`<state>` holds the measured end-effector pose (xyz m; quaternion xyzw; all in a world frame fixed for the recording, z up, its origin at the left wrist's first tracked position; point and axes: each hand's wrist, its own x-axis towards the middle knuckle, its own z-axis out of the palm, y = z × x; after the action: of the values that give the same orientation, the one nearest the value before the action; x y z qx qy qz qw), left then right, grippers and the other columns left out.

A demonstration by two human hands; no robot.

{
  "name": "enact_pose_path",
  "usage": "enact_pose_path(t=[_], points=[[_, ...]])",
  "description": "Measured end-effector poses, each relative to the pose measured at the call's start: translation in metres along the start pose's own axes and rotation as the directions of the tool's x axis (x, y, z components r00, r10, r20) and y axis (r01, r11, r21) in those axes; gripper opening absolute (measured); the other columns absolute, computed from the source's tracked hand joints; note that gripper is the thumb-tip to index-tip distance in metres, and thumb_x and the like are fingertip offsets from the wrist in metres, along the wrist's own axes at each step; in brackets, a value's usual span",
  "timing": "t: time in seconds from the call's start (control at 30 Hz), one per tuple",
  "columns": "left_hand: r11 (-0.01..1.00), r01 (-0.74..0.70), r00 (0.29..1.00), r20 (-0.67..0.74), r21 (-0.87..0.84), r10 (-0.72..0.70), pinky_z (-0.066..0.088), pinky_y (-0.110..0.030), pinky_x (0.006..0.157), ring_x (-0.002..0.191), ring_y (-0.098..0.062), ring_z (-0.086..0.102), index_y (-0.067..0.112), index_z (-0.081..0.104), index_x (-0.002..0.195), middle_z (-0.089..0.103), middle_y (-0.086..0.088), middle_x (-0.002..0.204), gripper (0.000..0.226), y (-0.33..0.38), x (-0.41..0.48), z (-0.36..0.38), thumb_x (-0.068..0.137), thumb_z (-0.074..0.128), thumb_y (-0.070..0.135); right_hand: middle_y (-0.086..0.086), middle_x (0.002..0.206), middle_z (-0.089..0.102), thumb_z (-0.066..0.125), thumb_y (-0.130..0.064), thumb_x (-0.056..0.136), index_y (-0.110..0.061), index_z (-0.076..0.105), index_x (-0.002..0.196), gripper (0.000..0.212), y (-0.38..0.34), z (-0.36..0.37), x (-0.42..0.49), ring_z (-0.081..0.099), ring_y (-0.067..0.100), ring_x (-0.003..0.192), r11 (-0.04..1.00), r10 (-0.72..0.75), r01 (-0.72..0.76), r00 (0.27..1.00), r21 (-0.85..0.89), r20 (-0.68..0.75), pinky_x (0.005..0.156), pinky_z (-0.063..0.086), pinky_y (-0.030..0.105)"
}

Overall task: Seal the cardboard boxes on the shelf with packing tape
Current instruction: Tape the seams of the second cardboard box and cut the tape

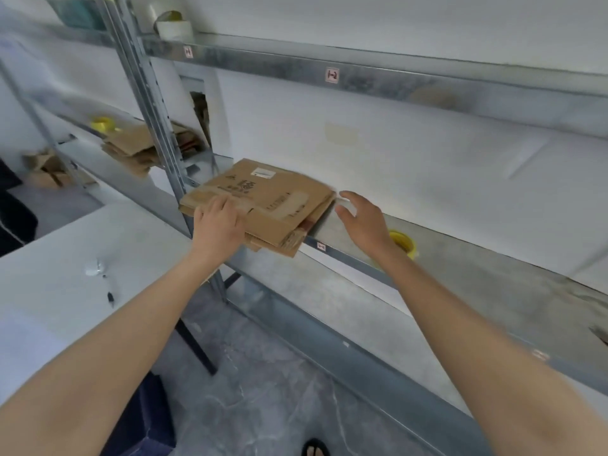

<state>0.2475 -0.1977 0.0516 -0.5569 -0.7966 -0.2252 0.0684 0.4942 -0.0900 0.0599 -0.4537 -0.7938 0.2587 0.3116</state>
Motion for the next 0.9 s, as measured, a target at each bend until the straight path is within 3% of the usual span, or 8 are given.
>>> enact_pose_path(t=[0.1,0.23,0.33,0.47,0.57,0.73,0.83,0.9], points=[[0.999,0.034,0.998,0.054,0.037,-0.036,0.028,-0.041,0.097,0.118,-0.03,0.046,0.0,0.054,0.111,0.054,-0.014,0.125,0.026,-0.021,0.031,0.012,0.095,0.039,0.015,0.007,0.137,0.053,0.048,-0.03,0.098,-0.016,0.049,0.137,0.041,0.006,0.027,0.036,0.048,0.024,0.124,0.999,0.042,-0.044,0.998,0.032,0.054,0.099,0.036,0.03],[0.997,0.066,0.995,0.077,0.046,-0.069,0.03,-0.044,0.102,0.12,-0.031,0.045,0.002,0.051,0.115,0.053,-0.014,0.128,0.028,-0.044,0.064,0.026,0.097,0.038,0.018,0.008,0.135,0.054,0.047,-0.029,0.098,-0.018,0.047,0.138,0.041,0.017,0.064,0.076,0.05,0.024,0.121,0.992,0.105,-0.112,0.986,0.052,0.127,0.09,0.037,0.027],[0.994,0.096,0.985,0.138,0.043,-0.101,0.029,-0.045,0.103,0.12,-0.032,0.045,0.001,0.049,0.114,0.05,-0.014,0.13,0.029,-0.061,0.082,0.04,0.097,0.037,0.021,0.005,0.135,0.054,0.048,-0.029,0.097,-0.019,0.047,0.138,0.041,0.023,0.09,0.094,0.051,0.024,0.12,0.982,0.165,-0.179,0.97,0.067,0.178,0.092,0.041,0.031],[0.987,0.158,0.96,0.233,0.002,-0.154,0.029,-0.046,0.102,0.113,-0.033,0.046,0.004,0.046,0.103,0.05,-0.014,0.122,0.024,-0.084,0.11,0.06,0.097,0.033,0.024,0.002,0.117,0.063,0.048,-0.024,0.095,-0.023,0.054,0.129,0.034,0.026,0.122,0.115,0.058,0.016,0.1,0.965,0.219,-0.243,0.953,0.096,0.208,0.081,0.047,0.03],[0.987,0.159,0.939,0.311,-0.02,-0.145,0.033,-0.046,0.099,0.109,-0.032,0.047,0.013,0.039,0.093,0.049,-0.01,0.111,0.015,-0.109,0.138,0.076,0.095,0.032,0.026,-0.004,0.106,0.061,0.05,-0.026,0.093,-0.022,0.057,0.121,0.029,0.027,0.146,0.125,0.059,0.019,0.098,0.951,0.28,-0.299,0.94,0.074,0.194,0.08,0.05,0.035],[0.993,0.12,0.9,0.42,0.015,-0.115,0.025,-0.05,0.11,0.132,-0.033,0.036,0.016,0.042,0.131,0.042,-0.01,0.141,0.036,-0.154,0.195,0.105,0.097,0.035,0.03,0.001,0.127,0.052,0.059,-0.036,0.087,-0.016,0.055,0.122,0.041,0.028,0.18,0.142,0.05,0.021,0.112,0.896,0.444,-0.443,0.893,-0.029,0.068,0.093,0.047,0.038],[0.998,0.032,0.877,0.478,0.053,-0.054,0.026,-0.054,0.109,0.128,-0.034,0.039,0.018,0.042,0.124,0.042,-0.01,0.138,0.034,-0.177,0.225,0.122,0.097,0.032,0.037,-0.001,0.144,0.036,0.061,-0.038,0.087,-0.016,0.05,0.13,0.05,0.025,0.193,0.142,0.043,0.017,0.12,0.868,0.495,-0.495,0.869,-0.043,-0.012,0.093,0.038,0.029],[0.995,-0.02,0.847,0.531,0.095,-0.034,0.025,-0.055,0.109,0.131,-0.033,0.035,0.019,0.038,0.132,0.035,-0.01,0.144,0.044,-0.19,0.241,0.133,0.097,0.033,0.044,-0.001,0.145,0.034,0.061,-0.037,0.088,-0.014,0.048,0.13,0.049,0.025,0.2,0.142,0.044,0.012,0.111,0.846,0.529,-0.53,0.848,-0.046,-0.042,0.087,0.04,0.028]])
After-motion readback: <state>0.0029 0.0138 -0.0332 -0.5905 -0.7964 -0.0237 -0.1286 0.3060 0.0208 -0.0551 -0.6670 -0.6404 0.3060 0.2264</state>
